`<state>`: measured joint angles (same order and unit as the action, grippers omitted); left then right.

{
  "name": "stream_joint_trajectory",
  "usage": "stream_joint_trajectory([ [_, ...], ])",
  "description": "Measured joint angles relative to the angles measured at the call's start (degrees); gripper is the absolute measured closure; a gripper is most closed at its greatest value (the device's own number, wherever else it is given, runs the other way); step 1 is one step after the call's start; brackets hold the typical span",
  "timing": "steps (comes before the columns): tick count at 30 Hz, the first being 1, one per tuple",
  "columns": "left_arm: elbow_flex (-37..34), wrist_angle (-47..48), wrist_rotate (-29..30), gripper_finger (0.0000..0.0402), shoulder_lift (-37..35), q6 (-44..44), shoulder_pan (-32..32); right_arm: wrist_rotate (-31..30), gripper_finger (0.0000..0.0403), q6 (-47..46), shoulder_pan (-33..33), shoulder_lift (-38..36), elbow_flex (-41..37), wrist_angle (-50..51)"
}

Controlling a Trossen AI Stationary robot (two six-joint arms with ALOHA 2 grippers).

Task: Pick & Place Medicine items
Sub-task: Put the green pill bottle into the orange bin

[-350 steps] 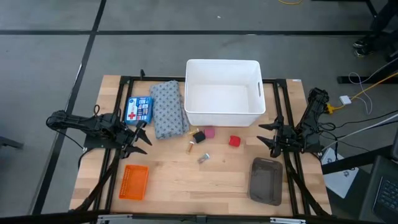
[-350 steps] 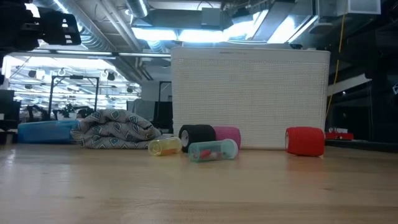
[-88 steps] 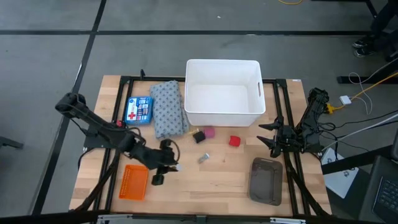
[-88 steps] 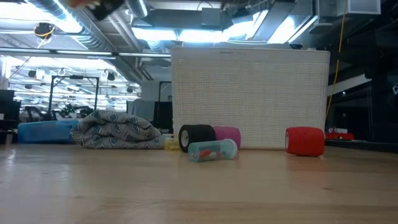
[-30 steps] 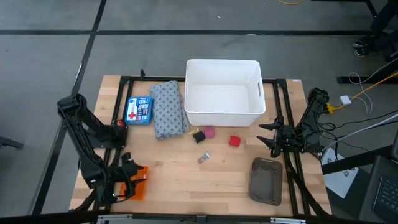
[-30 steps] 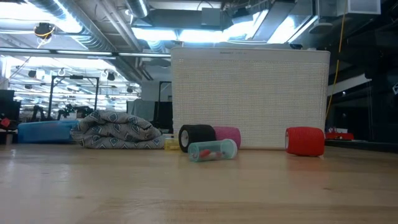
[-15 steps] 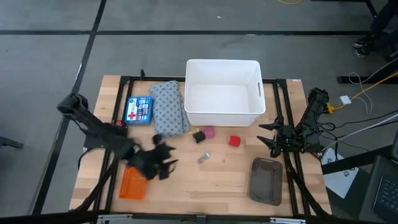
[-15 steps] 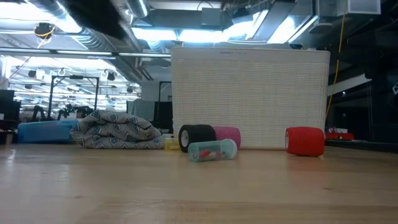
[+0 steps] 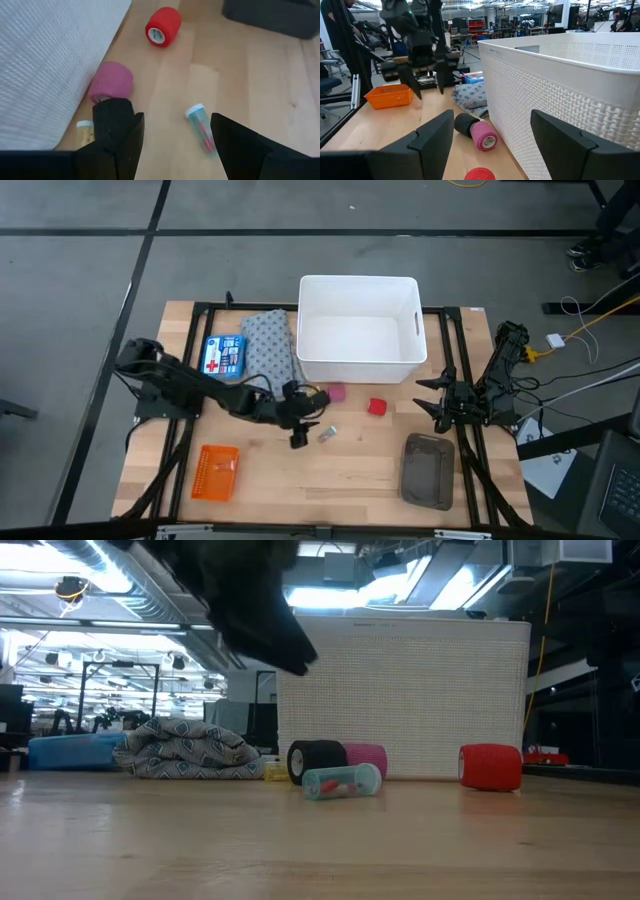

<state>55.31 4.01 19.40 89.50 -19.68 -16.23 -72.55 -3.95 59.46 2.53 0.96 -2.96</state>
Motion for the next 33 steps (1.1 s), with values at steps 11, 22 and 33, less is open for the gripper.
stream_joint_trajectory([
  [11,4.96,-2.05,0.87,0.0176,7.73,-2.43,2.14,0.00,0.0137,-0.02,0.00,-0.01,-0.01,0.00],
  [22,13.18,2.81,1.59,0.0176,16.57,-9.29,3.29,-0.02,0.0137,-0.02,0.00,0.00,0.00,0.00],
  [33,14.21,4.89,0.04,0.0176,18.84,-17.79,0.50,-0.01,0.0137,-0.02,-0.02,0.01,0.00,0.00],
])
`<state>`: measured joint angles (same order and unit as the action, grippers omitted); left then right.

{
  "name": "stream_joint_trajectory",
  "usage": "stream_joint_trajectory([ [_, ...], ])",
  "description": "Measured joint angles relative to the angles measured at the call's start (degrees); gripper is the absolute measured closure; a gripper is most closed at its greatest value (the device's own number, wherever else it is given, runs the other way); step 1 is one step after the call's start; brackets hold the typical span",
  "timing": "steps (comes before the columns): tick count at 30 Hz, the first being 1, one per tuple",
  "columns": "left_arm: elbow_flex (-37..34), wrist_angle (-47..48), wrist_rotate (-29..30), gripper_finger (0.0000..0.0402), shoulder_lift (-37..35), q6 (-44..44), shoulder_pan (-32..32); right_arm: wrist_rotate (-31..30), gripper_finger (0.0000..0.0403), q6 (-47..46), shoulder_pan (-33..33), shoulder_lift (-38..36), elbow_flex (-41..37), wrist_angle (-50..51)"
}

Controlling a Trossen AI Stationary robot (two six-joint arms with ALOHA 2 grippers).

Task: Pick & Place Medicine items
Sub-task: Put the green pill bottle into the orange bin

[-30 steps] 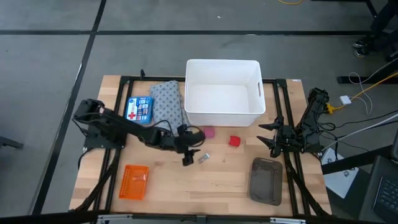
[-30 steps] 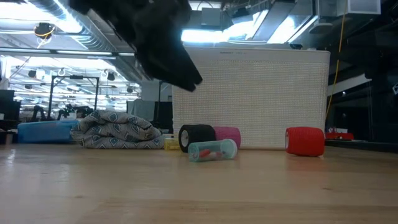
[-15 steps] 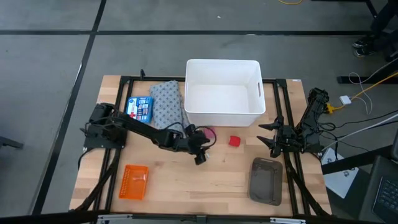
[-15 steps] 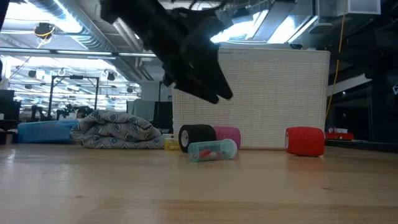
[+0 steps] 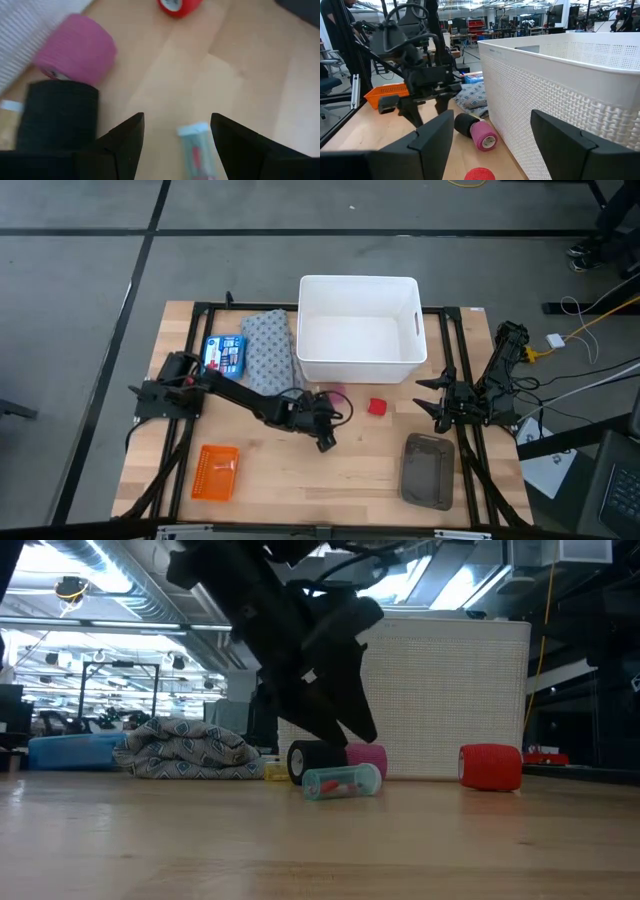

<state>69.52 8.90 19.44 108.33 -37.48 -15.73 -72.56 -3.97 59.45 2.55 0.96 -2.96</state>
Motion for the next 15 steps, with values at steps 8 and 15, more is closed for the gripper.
stream_joint_trajectory([
  [8,0.00,-0.28,0.34,0.0176,0.00,-1.39,-1.49,-0.02,0.0137,0.02,0.00,0.00,0.01,0.00],
  [15,0.00,-0.54,0.28,0.0176,0.00,-2.25,-1.49,0.00,0.0137,0.01,-0.01,-0.01,-0.01,0.00],
])
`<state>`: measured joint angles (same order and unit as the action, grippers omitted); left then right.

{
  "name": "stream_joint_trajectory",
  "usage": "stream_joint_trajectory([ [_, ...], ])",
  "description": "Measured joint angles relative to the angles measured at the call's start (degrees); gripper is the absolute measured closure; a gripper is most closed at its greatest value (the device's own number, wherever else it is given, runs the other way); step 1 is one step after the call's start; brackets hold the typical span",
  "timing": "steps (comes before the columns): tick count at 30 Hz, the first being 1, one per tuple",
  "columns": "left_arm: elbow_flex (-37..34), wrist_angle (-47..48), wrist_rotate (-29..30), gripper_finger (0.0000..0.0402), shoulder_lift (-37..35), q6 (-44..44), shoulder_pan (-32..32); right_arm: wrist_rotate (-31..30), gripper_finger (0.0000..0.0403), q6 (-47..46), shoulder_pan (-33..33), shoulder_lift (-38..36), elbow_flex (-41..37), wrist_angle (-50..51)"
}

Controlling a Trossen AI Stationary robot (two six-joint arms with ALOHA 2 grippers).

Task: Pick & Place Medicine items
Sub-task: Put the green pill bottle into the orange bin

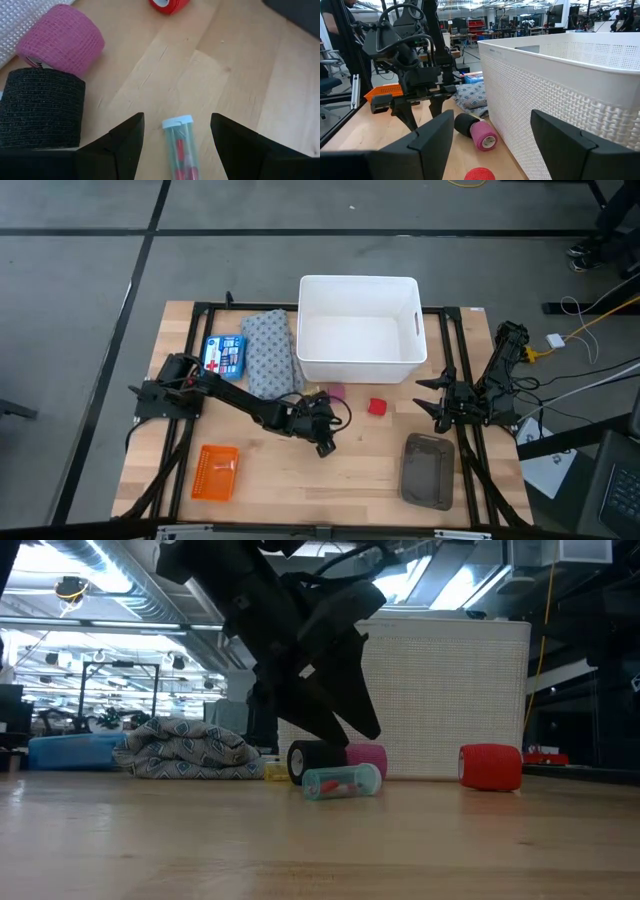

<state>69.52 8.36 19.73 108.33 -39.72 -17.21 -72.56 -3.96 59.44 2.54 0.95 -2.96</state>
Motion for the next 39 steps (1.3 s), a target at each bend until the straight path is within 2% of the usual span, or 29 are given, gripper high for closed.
stream_joint_trajectory([
  [18,0.04,-4.22,-4.04,0.0176,6.39,-2.53,1.22,0.01,0.0137,0.01,0.00,-0.01,0.02,-0.02],
  [23,0.07,-3.99,-4.02,0.0181,6.55,1.17,1.18,0.01,0.0137,0.00,0.00,-0.01,0.01,0.00],
  [32,0.04,-2.97,-5.18,0.0264,6.45,3.83,1.11,0.01,0.0137,0.00,0.01,-0.01,0.00,0.00],
  [39,-0.07,-3.94,-9.07,0.0315,5.67,6.16,0.53,0.01,0.0137,-0.01,0.00,-0.01,0.00,0.00],
])
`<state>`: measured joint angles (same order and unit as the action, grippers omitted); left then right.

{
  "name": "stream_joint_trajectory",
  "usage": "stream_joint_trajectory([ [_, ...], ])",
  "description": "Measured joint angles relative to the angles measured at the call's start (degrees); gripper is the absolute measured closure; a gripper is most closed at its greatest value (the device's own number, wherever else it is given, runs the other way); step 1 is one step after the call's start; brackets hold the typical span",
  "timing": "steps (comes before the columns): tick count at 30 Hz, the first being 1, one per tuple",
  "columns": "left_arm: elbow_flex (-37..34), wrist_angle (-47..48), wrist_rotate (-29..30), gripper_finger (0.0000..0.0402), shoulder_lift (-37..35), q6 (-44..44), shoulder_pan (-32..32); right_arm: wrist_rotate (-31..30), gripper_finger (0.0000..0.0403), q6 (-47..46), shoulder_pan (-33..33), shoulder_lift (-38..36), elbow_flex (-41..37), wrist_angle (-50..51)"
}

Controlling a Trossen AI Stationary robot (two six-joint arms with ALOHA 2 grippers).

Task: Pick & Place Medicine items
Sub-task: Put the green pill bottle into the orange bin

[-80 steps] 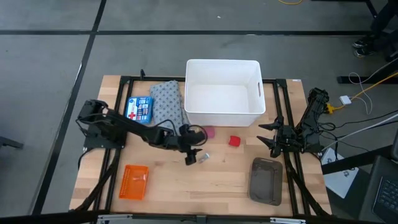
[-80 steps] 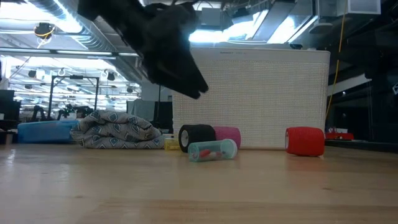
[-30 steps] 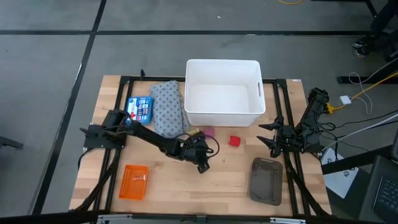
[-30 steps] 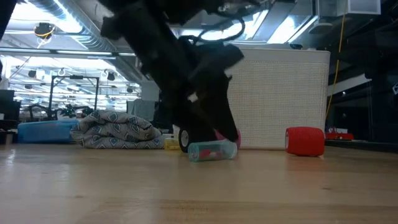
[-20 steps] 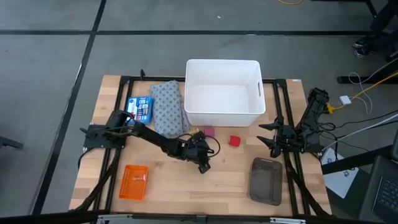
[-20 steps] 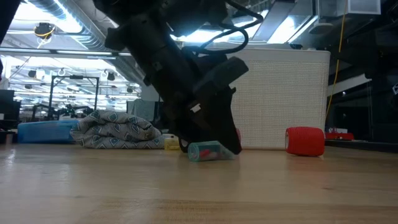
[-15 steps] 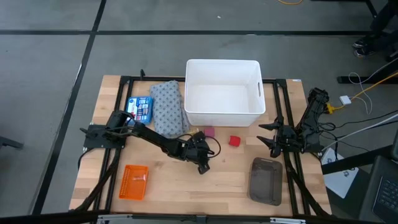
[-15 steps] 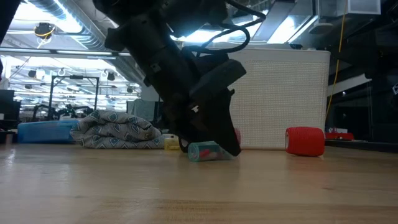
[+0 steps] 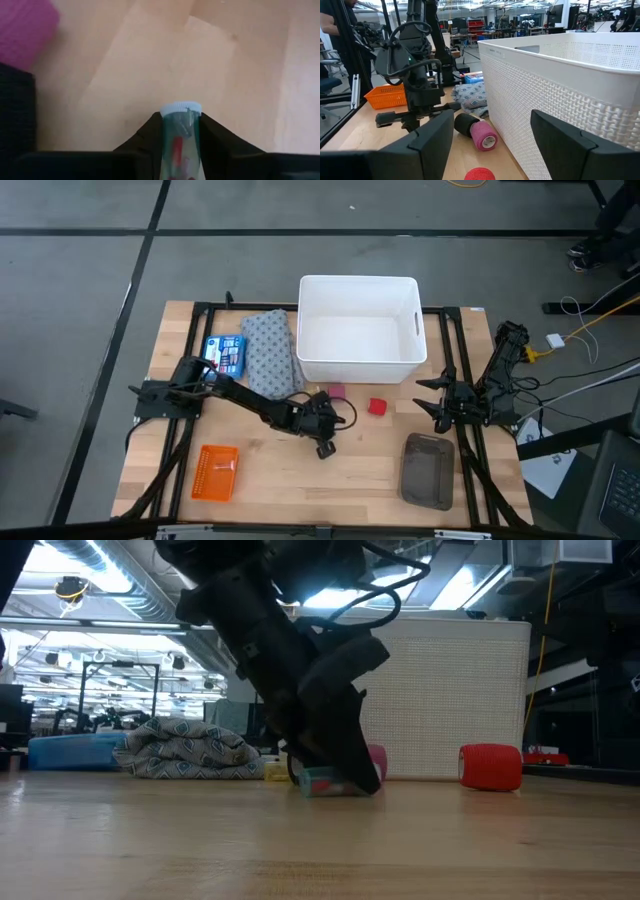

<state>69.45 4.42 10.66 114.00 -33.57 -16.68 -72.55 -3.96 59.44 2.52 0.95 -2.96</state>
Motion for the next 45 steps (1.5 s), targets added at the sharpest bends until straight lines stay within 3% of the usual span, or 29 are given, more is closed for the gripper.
stream_joint_trajectory([
  [6,-0.17,-0.76,-5.19,0.0316,-2.66,4.53,-1.58,0.02,0.0137,0.00,0.00,0.00,0.02,0.00],
  [15,-0.02,0.40,-5.17,0.0317,-12.18,14.87,-4.69,0.13,0.0137,0.02,0.02,0.00,0.02,0.00],
  [23,-0.72,14.84,-5.31,0.0317,-22.19,18.35,-9.29,0.11,0.0137,0.00,0.02,0.00,0.01,-0.04],
  [28,-0.72,26.85,1.57,0.0317,-27.46,13.06,-13.24,0.10,0.0137,0.02,0.00,0.00,0.00,-0.02],
  [36,-0.72,42.34,16.62,0.0317,-31.81,-3.59,-21.83,-0.04,0.0137,0.01,0.01,0.00,0.01,-0.01],
  [45,-0.72,53.48,20.08,0.0318,-31.96,-24.19,-32.43,-0.04,0.0137,0.00,0.00,0.00,0.02,-0.02],
])
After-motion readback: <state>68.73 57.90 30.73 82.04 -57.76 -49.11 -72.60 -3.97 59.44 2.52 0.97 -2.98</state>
